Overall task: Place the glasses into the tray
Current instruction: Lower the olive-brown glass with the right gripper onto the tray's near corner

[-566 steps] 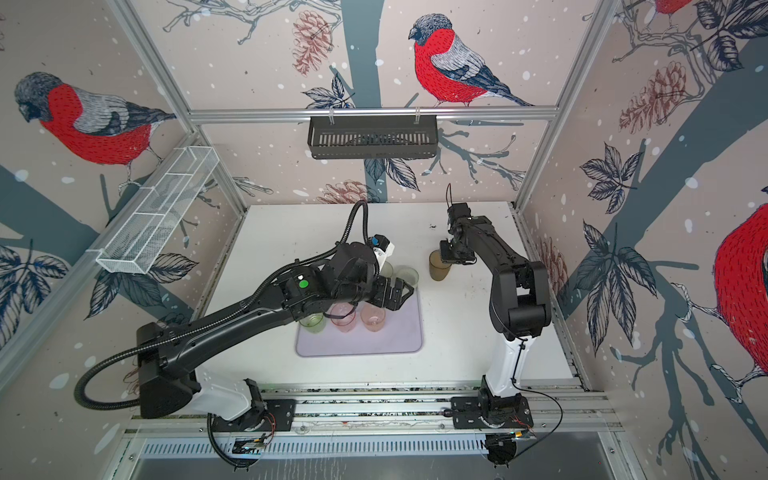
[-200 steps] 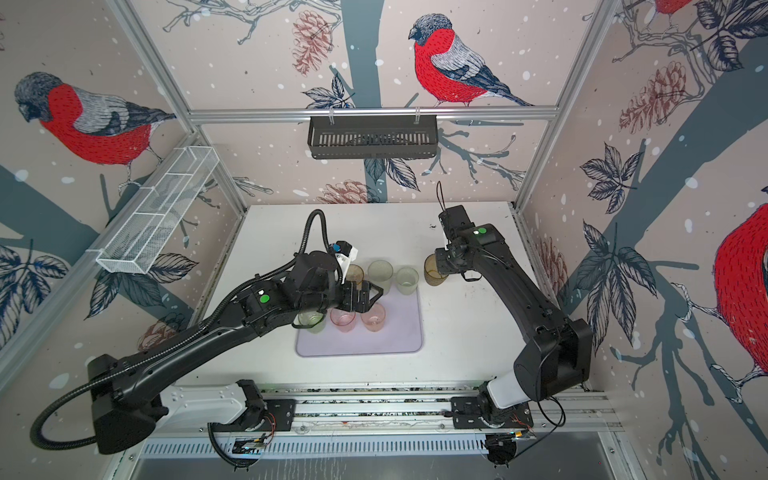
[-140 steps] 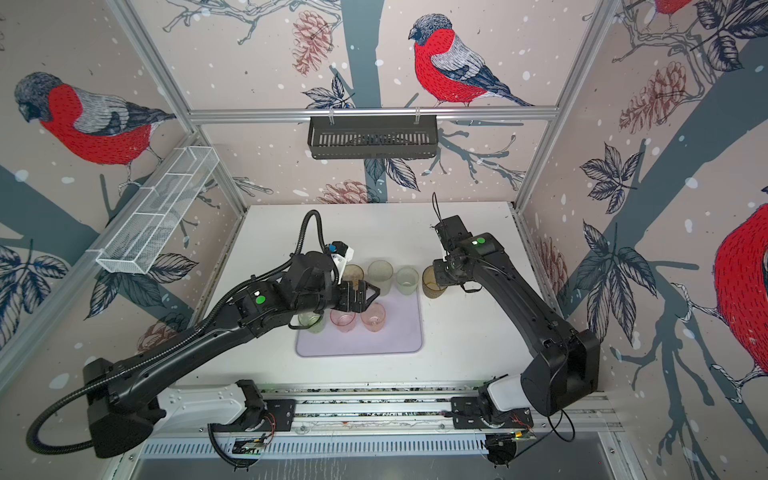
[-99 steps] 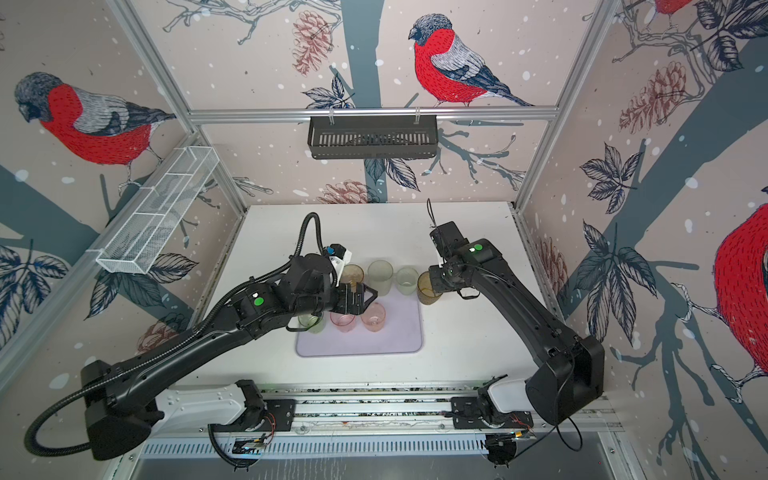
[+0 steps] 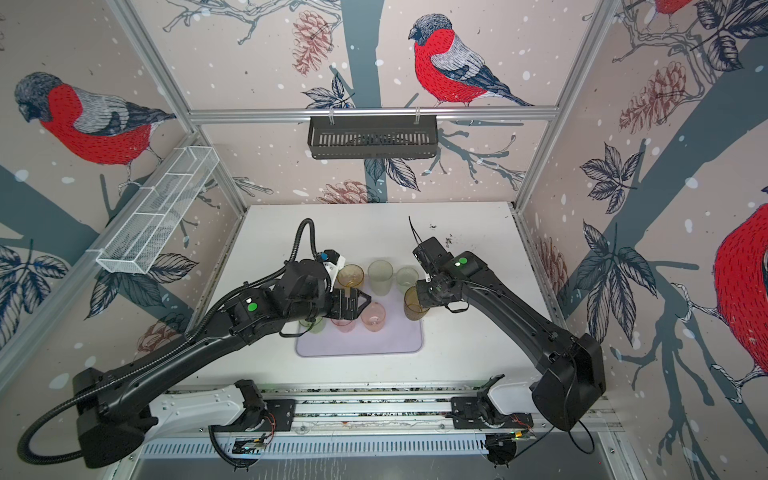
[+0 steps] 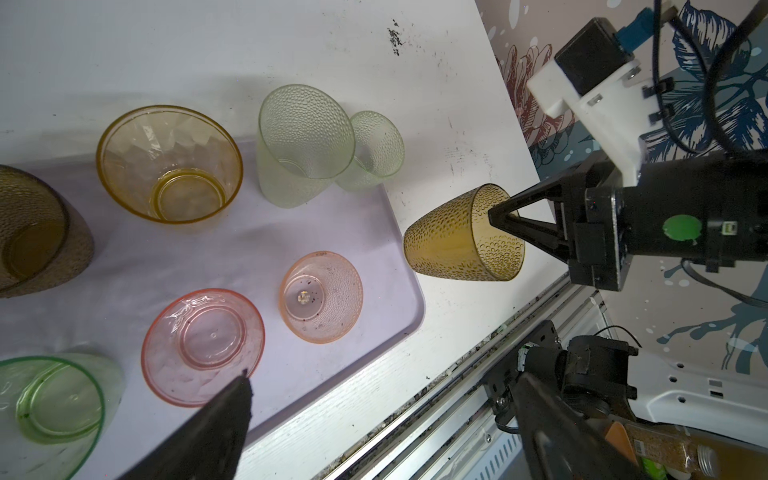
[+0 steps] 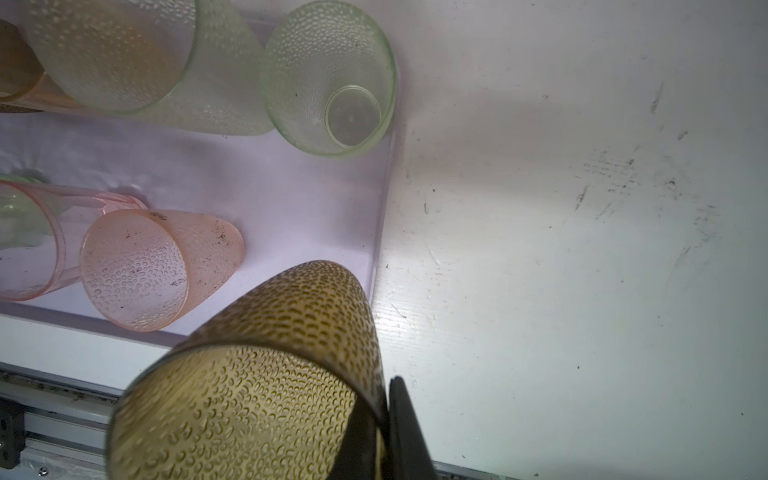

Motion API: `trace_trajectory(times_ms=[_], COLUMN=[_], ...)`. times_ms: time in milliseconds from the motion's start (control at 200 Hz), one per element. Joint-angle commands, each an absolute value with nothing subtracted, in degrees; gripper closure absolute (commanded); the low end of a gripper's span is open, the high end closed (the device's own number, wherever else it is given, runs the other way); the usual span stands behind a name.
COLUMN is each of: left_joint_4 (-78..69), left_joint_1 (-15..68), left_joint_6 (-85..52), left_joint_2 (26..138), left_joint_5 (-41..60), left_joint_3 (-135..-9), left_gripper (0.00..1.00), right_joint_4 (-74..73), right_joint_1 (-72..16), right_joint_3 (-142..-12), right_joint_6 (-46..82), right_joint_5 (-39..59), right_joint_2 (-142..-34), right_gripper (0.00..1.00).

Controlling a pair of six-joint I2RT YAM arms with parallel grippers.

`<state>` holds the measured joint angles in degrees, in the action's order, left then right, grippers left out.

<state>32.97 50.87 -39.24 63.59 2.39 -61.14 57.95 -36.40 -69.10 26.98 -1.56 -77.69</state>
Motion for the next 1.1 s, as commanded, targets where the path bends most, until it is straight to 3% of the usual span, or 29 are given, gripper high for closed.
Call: trace_trajectory(times_ms=[0,1096], left_joint_4=[33.6,35.2], left_joint_1=[50.8,50.6], left_joint_6=[-40.1,-41.9], left_joint_2=[62.6,59.7], left_joint_5=[1.3,0.0], left_joint_3=[-60.4,-58.0], left_gripper=[0.02,0.02], right_joint_4=[55.3,47.1], right_joint_1=[-37.6,-39.9], right_joint_3=[-68.7,-63.6], right_joint_6=[29.5,29.9], right_joint_5=[-1.9,-2.5], right_joint_2=[-78.3,-84.5], right_gripper=[0.99,0.98])
